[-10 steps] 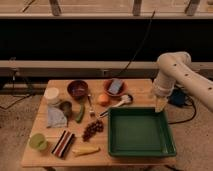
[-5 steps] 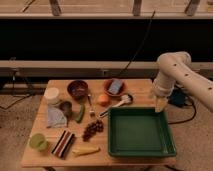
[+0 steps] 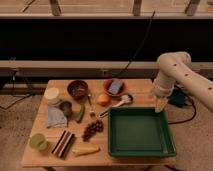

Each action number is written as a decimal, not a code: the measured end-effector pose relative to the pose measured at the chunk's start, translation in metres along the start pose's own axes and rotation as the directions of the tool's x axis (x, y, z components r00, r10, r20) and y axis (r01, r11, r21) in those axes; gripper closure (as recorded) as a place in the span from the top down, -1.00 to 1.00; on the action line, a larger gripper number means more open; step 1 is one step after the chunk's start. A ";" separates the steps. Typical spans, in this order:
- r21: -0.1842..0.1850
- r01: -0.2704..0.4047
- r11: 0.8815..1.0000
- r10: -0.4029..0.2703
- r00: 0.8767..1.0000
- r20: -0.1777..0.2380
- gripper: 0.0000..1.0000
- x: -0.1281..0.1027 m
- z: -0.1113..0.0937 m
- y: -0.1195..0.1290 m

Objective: Place apple in metal cup

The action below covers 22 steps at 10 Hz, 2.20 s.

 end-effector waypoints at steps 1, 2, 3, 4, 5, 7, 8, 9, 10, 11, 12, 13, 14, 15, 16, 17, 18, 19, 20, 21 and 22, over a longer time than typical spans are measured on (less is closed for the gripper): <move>0.000 0.013 1.000 -0.013 1.000 0.005 0.22 -0.003 0.002 0.000; 0.006 0.034 0.999 -0.034 0.999 0.010 0.22 -0.011 0.005 -0.002; 0.017 0.056 0.998 -0.056 0.998 0.015 0.22 -0.025 0.008 -0.008; 0.026 0.074 0.997 -0.075 0.997 0.018 0.22 -0.039 0.010 -0.013; 0.037 0.099 0.994 -0.100 0.995 0.023 0.22 -0.061 0.014 -0.021; 0.064 0.155 0.986 -0.158 0.987 0.032 0.22 -0.111 0.020 -0.044; 0.076 0.186 0.980 -0.189 0.981 0.034 0.22 -0.132 0.023 -0.057; 0.090 0.220 0.971 -0.224 0.974 0.037 0.22 -0.153 0.026 -0.073; 0.103 0.252 0.962 -0.257 0.966 0.041 0.22 -0.170 0.029 -0.086; 0.113 0.276 0.955 -0.283 0.958 0.049 0.22 -0.181 0.032 -0.097; 0.127 0.307 0.943 -0.317 0.947 0.060 0.22 -0.196 0.036 -0.111; 0.134 0.328 0.935 -0.339 0.939 0.065 0.22 -0.205 0.041 -0.120; 0.137 0.341 0.930 -0.352 0.934 0.067 0.22 -0.210 0.045 -0.127; 0.141 0.357 0.923 -0.369 0.927 0.071 0.22 -0.218 0.053 -0.134; 0.139 0.381 0.914 -0.393 0.917 0.072 0.22 -0.229 0.062 -0.139; 0.139 0.395 0.908 -0.407 0.910 0.073 0.22 -0.237 0.068 -0.142; 0.137 0.411 0.901 -0.423 0.903 0.072 0.22 -0.245 0.074 -0.146; 0.135 0.423 0.896 -0.434 0.898 0.069 0.22 -0.251 0.079 -0.149; 0.132 0.433 0.891 -0.444 0.894 0.066 0.22 -0.255 0.083 -0.152; 0.130 0.441 0.888 -0.451 0.890 0.059 0.22 -0.257 0.087 -0.154; 0.126 0.450 0.884 -0.459 0.887 0.050 0.22 -0.259 0.090 -0.158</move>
